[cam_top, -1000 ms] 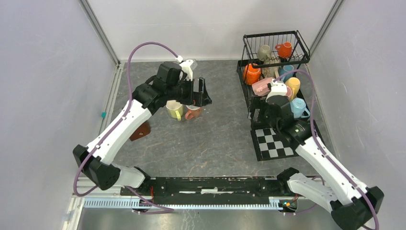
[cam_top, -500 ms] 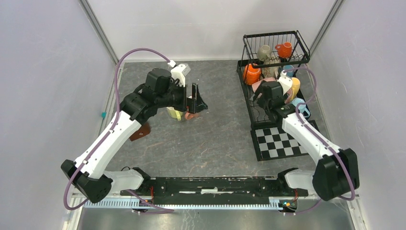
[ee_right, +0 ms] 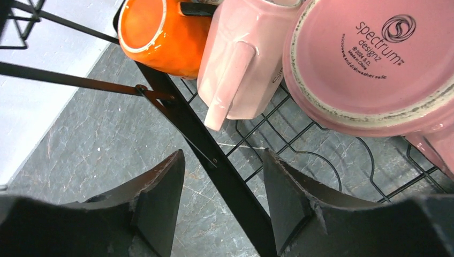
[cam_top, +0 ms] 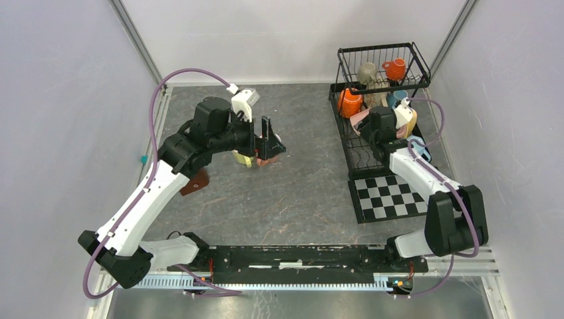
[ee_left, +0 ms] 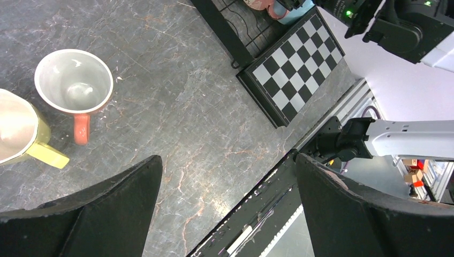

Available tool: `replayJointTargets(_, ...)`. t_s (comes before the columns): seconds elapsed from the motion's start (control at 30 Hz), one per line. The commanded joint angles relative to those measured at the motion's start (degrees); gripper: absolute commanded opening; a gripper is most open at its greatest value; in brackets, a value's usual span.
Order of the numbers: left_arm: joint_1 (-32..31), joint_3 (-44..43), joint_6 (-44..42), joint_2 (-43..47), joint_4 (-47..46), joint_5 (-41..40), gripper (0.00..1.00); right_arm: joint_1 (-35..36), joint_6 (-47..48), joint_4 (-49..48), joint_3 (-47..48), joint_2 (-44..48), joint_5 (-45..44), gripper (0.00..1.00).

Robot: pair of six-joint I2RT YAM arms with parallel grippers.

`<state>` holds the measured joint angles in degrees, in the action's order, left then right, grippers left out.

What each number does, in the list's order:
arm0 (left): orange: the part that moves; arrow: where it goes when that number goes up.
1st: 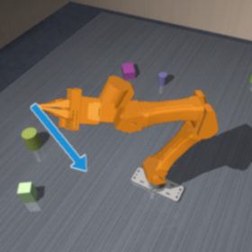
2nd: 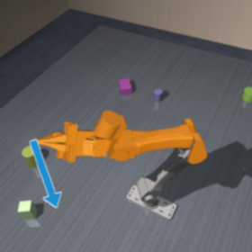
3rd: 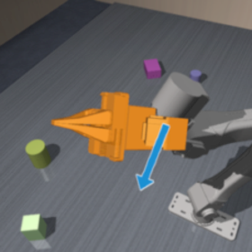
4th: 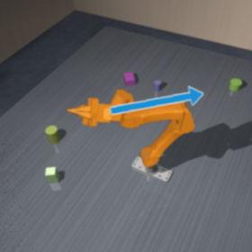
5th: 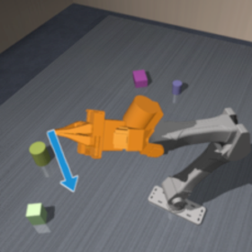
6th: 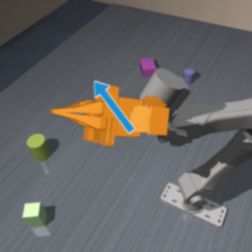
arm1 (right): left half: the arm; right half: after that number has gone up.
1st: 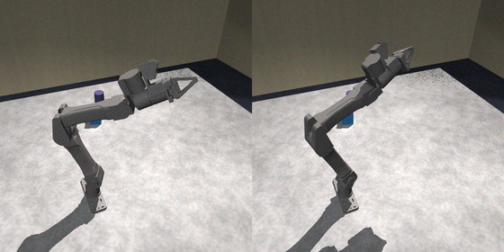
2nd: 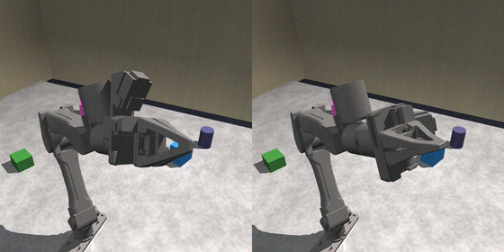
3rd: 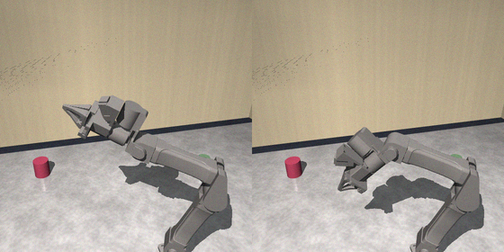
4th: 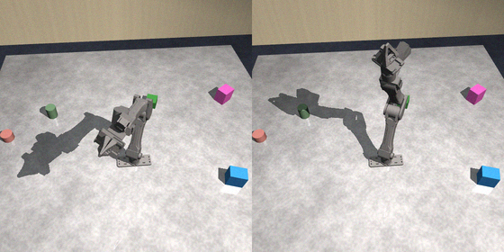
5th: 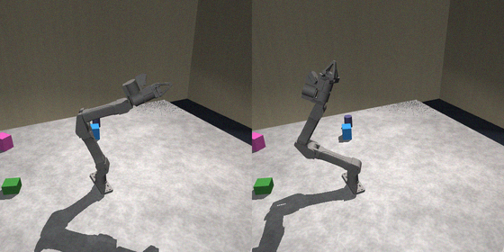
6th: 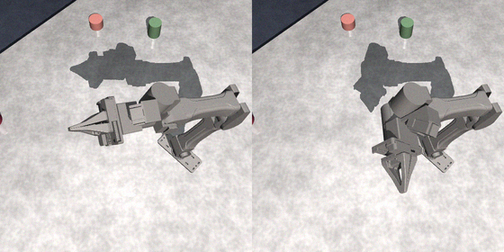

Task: Unload the cups from the dish rack
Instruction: Unload the cup from the dish rack.

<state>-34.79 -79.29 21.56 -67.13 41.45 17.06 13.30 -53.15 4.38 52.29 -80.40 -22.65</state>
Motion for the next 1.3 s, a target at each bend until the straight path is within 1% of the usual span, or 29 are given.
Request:
replayJointTargets(0.0, 0.0, 0.0, 0.2, 1.2, -0.4, 1.6, 1.00, -0.7, -3.4, -2.6, 3.6, -2.5, 0.5, 0.60)
replayJointTargets(0.3, 0.0, -0.5, -0.4, 1.3, 0.7, 0.9, 1.00, -1.6, -4.2, -2.1, 8.5, -8.7, 1.2, 0.59)
replayJointTargets(0.6, 0.0, -1.0, -0.4, 0.6, 0.8, 1.0, 1.00, -2.2, -5.4, -2.1, 9.2, -12.6, 0.7, 0.56)
replayJointTargets(0.9, 0.0, -1.5, -1.0, 0.5, 2.1, 0.3, 1.00, -2.2, -2.4, -1.9, 12.1, -16.8, -0.4, 0.50)
replayJointTargets(1.03, -0.1, -1.6, -1.1, 0.6, 2.3, 0.2, 1.00, -2.2, -1.0, -1.6, 12.8, -18.0, -0.3, 0.40)
replayJointTargets(1.2, 0.0, -1.2, -1.1, 0.6, 2.3, 0.1, 1.00, -1.9, 0.9, -1.6, 11.7, -17.2, -1.1, 0.19)
replayJointTargets(1.27, 0.0, -1.1, -0.9, 0.5, 2.3, 0.1, 1.00, -1.8, 1.9, -2.1, 10.8, -16.3, -1.4, 0.12)
